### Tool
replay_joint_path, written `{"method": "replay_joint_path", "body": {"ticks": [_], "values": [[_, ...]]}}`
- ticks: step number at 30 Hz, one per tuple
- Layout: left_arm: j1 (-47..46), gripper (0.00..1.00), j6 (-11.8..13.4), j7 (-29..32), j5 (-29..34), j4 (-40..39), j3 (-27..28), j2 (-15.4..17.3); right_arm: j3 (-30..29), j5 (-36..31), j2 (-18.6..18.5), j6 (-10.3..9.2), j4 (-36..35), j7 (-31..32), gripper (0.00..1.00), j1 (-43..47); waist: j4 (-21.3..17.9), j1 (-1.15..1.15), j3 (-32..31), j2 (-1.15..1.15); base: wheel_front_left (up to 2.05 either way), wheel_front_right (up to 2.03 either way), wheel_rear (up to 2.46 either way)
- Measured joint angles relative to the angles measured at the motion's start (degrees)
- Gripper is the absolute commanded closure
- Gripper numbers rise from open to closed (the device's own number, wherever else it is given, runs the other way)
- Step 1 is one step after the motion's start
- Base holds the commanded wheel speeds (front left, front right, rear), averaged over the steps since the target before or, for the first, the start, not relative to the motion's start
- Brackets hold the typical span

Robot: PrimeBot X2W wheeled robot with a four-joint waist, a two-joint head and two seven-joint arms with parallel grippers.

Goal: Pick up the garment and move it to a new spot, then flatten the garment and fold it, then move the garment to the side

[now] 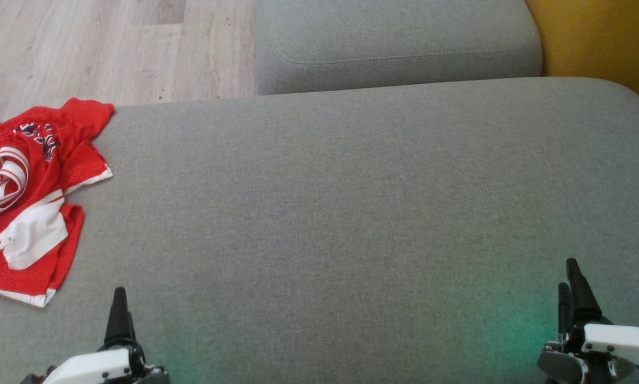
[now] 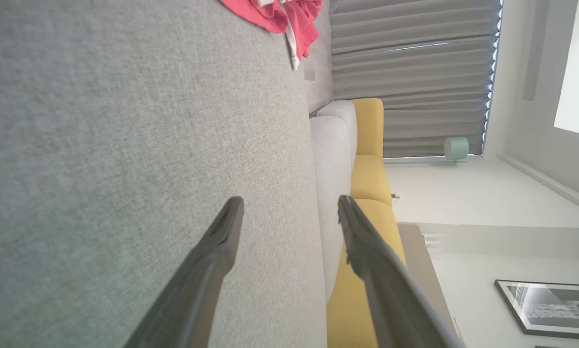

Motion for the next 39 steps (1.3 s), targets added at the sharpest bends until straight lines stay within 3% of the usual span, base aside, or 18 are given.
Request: {"method": "replay_joint_path", "body": {"ticks": [12,39], "values": [[0.2,0.00,1.2,-2.0,9.9,-2.4,-2.0,0.0,1.3,-11.4,0.0,0.00,-3.1,-1.9,0.00,0.4,0.3,0.00,-0.6,0.00,0.00,0.00,0.00],[2.2,0.00,1.2,-6.2,36.2,-3.5,-6.4,0.6,5.6,-33.1,0.0,0.00,-5.0,-6.0,0.00,2.0,0.8,0.00,-2.2,0.00,0.00,0.00,0.00]]}}
